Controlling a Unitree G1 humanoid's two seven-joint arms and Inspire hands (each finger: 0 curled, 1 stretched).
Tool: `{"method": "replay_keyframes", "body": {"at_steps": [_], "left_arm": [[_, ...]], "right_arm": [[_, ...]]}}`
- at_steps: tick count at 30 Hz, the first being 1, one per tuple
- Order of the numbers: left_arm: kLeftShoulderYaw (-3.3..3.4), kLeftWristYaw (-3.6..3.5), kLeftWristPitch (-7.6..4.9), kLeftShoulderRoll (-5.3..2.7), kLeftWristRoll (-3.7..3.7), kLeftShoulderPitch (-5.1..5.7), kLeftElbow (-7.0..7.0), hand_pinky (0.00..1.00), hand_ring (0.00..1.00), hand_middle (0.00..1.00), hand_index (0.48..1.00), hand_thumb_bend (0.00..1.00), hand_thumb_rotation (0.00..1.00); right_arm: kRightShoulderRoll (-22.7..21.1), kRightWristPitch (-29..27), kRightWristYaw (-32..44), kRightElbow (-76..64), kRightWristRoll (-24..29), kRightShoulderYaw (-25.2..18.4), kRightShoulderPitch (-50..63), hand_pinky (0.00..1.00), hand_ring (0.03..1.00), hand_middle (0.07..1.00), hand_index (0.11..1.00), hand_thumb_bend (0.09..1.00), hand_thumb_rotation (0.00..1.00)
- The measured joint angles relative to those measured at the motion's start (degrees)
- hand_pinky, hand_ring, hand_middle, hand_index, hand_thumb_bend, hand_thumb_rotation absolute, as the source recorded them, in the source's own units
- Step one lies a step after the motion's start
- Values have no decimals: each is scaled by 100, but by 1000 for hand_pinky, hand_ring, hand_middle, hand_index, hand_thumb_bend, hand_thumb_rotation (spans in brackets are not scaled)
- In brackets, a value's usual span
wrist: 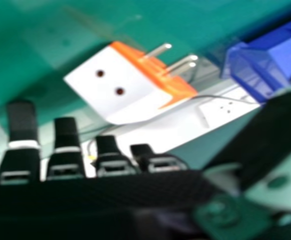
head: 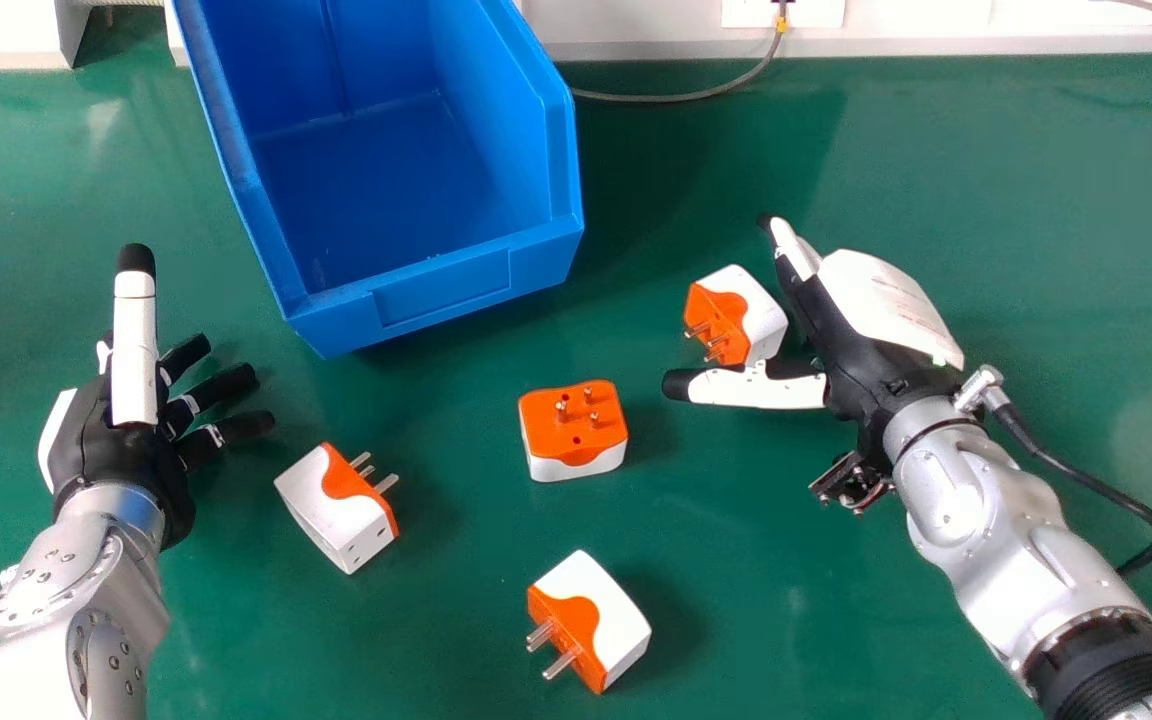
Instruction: Pick all objects and put in blue box
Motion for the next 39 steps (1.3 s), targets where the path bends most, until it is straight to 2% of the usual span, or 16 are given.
{"method": "replay_keyframes", "body": {"at_steps": [5,9,13,19,28,39], "left_arm": [[-5,0,-7,2,7,0,7,646,756,895,989,848,915],[-6,-1,-6,4,7,0,7,646,756,895,989,847,915],[-9,-1,-7,5,8,0,9,648,756,894,989,847,914],[-11,-7,-14,6,5,0,13,646,755,894,989,846,915],[-16,-12,-21,5,1,-4,23,650,756,894,989,846,914],[-8,-3,-7,4,-8,-3,10,653,759,897,992,846,914]], "right_arm": [[-7,-14,26,0,-4,6,-2,752,885,979,1000,791,643],[-28,-5,-1,-15,-69,75,-2,721,882,980,1000,792,631],[-47,22,-196,15,-353,271,-2,693,869,979,1000,796,613],[-48,175,-393,77,-673,498,-28,728,871,978,1000,805,583],[-39,298,-363,49,-669,531,-55,737,874,978,1000,806,564],[-29,159,-434,312,-666,570,-209,727,868,973,1000,796,538]]}}
